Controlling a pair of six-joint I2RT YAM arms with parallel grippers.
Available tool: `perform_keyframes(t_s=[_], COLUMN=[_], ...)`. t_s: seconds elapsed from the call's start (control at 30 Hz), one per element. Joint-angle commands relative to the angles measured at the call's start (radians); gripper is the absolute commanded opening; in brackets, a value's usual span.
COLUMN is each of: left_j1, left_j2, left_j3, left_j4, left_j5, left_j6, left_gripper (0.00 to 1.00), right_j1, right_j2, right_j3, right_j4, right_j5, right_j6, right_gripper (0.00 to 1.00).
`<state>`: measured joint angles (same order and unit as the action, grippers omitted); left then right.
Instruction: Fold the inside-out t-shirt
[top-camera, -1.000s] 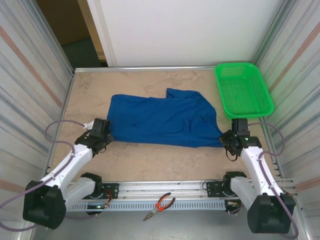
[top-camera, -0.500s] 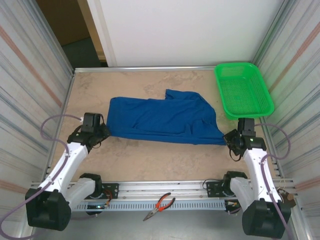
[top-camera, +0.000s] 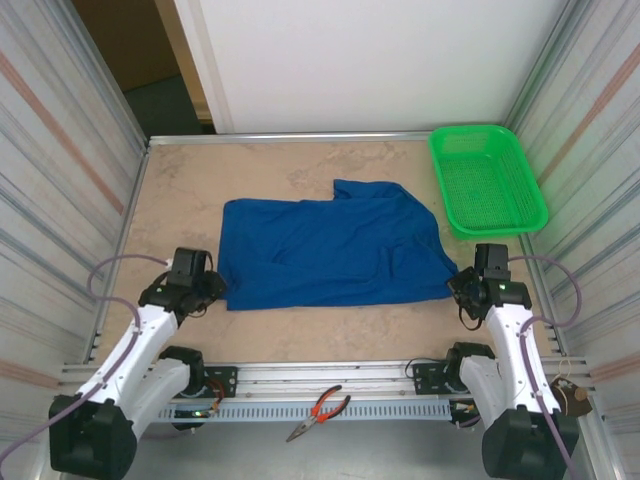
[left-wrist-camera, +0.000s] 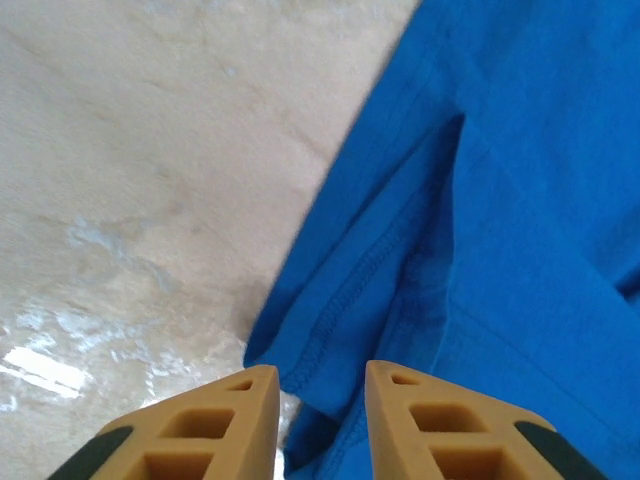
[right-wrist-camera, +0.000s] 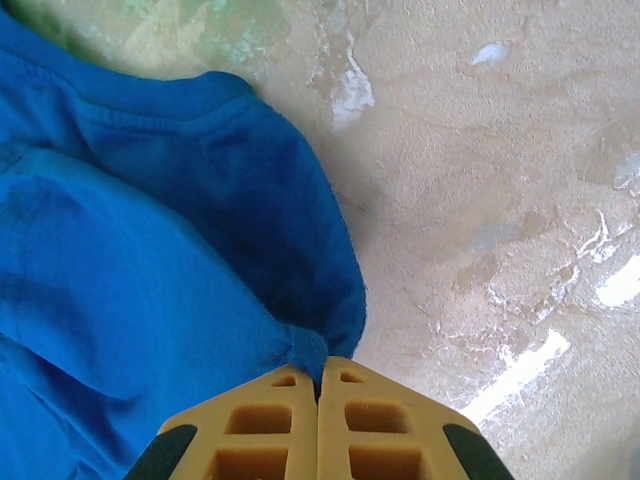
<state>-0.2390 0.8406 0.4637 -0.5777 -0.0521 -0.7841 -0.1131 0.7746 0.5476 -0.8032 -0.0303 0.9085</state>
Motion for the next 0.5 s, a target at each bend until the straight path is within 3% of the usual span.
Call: perform_keyframes(t_s=[0.0,0.17,0.2,0.27,0.3,0.37,0.47], left_j1=[-0.059,-0.144,-0.148,-0.148,-0.148,-0.149,-0.139], left_j2=[0.027,0.075,0.084,0.102,0.113,0.147,0.217], left_j3=[-0.033,-0.008,0.006,0.041,0.06,0.109,0.174], left_j4=[0.05,0.096,0.103,0.106,0.106,0.109,0.142], left_j5=[-0.022,-0.081,-0.082,-0.08,-0.079,-0.081,-0.063], left_j6=[-0.064,-0.094,-0.091,-0.08,-0.069,-0.043,0.008], left_gripper=[0.34,0.35,0.35,0.36,0.36,0.38,0.41], right_j1=[-0.005,-0.006,-0.006,-0.001,0.005,0.023,0.058], right_j2=[-0.005,-0.02,-0.023,-0.037,-0.048,-0.073,-0.019], right_j3=[-0.021,-0.031,-0.029,-0.014,-0.005,0.017,0.052], right_j4=[-0.034,-0.07,-0.087,-0.12,-0.121,-0.099,-0.015], right_j5=[0.006,-0.001,-0.007,-0.024,-0.03,-0.036,-0.082], right_j6=[0.0,0.012,0.019,0.037,0.046,0.063,0.066], right_gripper=[0.0,0.0,0.05,0.39,0.45,0.49,0.44])
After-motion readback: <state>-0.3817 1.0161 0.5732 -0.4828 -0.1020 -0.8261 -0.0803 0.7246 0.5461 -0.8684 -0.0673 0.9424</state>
